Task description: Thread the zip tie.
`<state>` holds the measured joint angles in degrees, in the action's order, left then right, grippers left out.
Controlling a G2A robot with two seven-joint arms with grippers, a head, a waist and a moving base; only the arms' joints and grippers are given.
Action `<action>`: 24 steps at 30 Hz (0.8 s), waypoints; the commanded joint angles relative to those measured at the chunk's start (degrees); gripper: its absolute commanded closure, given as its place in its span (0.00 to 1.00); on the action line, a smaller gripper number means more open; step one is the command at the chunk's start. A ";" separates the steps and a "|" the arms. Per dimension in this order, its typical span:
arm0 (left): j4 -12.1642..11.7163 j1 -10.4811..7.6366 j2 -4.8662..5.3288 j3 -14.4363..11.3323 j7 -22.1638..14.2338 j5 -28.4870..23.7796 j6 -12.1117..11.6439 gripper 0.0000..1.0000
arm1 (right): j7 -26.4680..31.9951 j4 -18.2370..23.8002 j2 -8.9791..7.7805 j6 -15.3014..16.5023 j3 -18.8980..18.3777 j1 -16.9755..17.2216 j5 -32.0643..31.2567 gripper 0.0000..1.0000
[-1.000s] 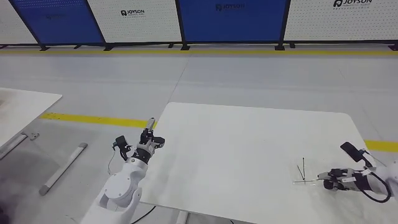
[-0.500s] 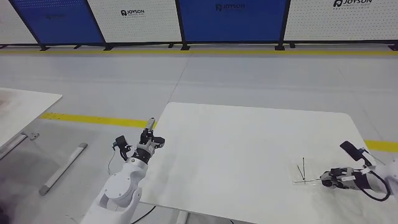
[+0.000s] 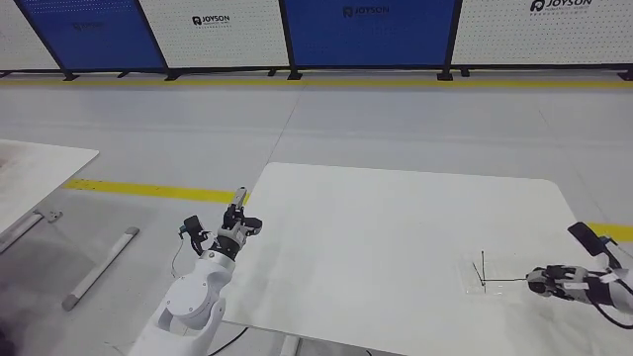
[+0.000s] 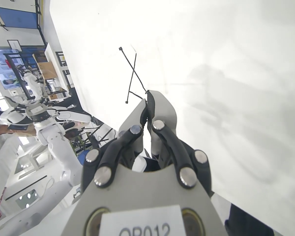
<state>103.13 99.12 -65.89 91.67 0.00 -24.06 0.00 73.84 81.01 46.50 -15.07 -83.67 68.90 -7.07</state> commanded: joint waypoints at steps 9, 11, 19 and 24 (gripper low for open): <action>0.00 0.00 0.00 0.00 0.00 0.00 0.00 0.00 | -1.04 3.70 -1.10 2.87 -8.96 7.59 6.44 1.00; 0.00 0.00 0.00 0.00 0.00 0.00 0.00 0.00 | -1.04 3.70 -1.10 2.87 -8.96 7.59 6.44 1.00; 0.00 0.00 0.00 0.00 0.00 0.00 0.00 0.00 | -1.04 3.70 -1.10 2.87 -8.96 7.59 6.44 1.00; 0.00 0.00 0.00 0.00 0.00 0.00 0.00 0.00 | -1.91 3.75 -1.01 3.45 -8.57 7.95 6.63 1.00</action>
<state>103.13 99.12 -65.89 91.67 0.00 -24.06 0.00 72.61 84.73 45.42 -12.03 -92.51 76.61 -0.58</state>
